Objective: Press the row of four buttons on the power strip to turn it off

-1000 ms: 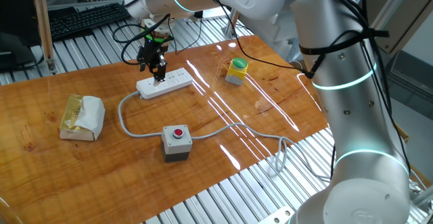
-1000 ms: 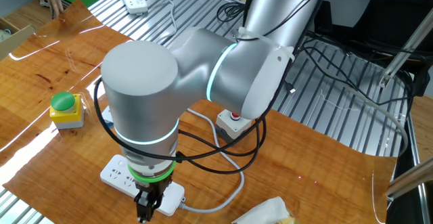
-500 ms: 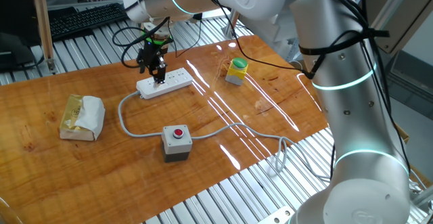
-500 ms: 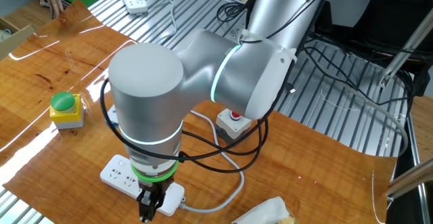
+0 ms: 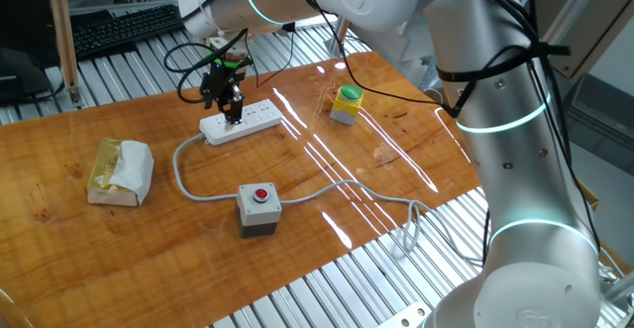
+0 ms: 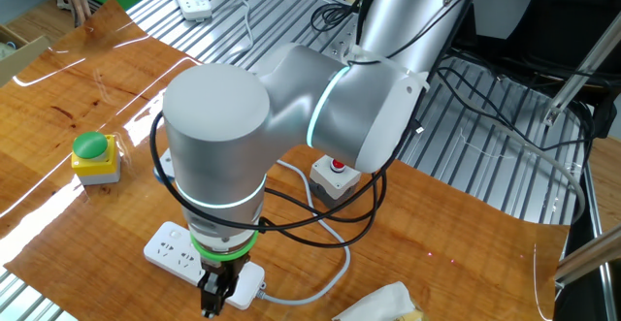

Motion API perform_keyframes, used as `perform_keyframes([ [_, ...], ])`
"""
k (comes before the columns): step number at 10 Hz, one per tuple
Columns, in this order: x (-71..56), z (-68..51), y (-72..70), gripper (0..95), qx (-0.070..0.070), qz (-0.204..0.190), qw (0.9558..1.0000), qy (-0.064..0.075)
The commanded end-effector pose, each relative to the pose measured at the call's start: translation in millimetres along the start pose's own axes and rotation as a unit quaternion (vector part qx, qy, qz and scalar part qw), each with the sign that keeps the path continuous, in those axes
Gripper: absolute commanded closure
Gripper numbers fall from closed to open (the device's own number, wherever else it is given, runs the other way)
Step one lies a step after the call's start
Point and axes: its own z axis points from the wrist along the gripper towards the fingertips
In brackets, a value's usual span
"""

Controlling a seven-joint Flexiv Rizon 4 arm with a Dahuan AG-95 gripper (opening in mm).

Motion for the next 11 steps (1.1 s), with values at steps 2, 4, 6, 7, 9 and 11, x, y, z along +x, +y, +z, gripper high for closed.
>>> perform_keyframes([
  [2, -0.3, 0.2, 0.0, 19.0, -0.002, 0.009, 1.0, -0.004],
  [4, -0.3, 0.2, 0.0, 19.0, -0.002, 0.011, 0.9999, -0.006],
  [6, -2.0, 4.1, 0.8, 19.0, -0.005, 0.01, 0.9999, -0.005],
  [7, -2.0, 5.8, 1.7, 19.0, -0.008, 0.009, 0.9999, -0.002],
  [9, -1.7, 6.4, 1.8, 19.0, -0.008, 0.013, 0.9999, 0.001],
  [11, -2.1, 5.3, 1.4, 19.0, -0.001, 0.012, 0.9999, 0.0],
])
